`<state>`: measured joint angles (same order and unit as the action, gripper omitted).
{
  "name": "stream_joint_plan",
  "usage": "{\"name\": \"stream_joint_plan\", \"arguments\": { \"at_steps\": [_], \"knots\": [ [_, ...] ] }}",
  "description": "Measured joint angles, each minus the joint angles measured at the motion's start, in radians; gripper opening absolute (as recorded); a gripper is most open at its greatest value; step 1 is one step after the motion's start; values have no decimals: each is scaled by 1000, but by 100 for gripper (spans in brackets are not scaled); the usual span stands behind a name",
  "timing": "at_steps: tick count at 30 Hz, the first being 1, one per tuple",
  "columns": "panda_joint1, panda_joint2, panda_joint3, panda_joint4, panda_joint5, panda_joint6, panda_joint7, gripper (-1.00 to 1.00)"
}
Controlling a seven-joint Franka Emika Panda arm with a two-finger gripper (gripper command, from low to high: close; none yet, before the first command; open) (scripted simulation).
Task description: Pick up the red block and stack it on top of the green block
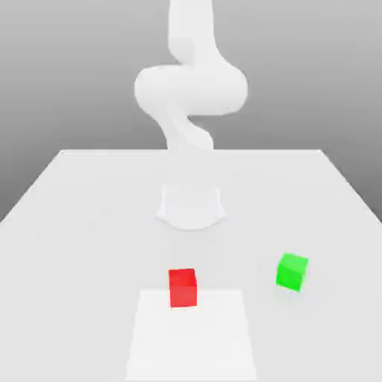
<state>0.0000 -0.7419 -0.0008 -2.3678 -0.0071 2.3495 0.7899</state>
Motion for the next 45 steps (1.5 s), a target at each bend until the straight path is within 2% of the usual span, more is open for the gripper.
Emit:
{"name": "stream_joint_plan", "arguments": {
  "at_steps": [16, 19, 23, 24, 31, 39, 45],
  "knots": [
    [1, 503, -49, -535, -24, 412, -111, 0],
    [3, 707, -51, -571, 0, 570, -144, 0],
    [-20, 872, -21, -559, 31, 708, -168, 0],
    [-28, 901, -13, -556, 33, 733, -171, -100],
    [-33, 905, -9, -555, 29, 736, -168, -100],
    [-34, 641, -15, -592, 1, 510, -148, -100],
    [180, 540, 128, -583, 84, 404, -155, -100]
  ]
}}
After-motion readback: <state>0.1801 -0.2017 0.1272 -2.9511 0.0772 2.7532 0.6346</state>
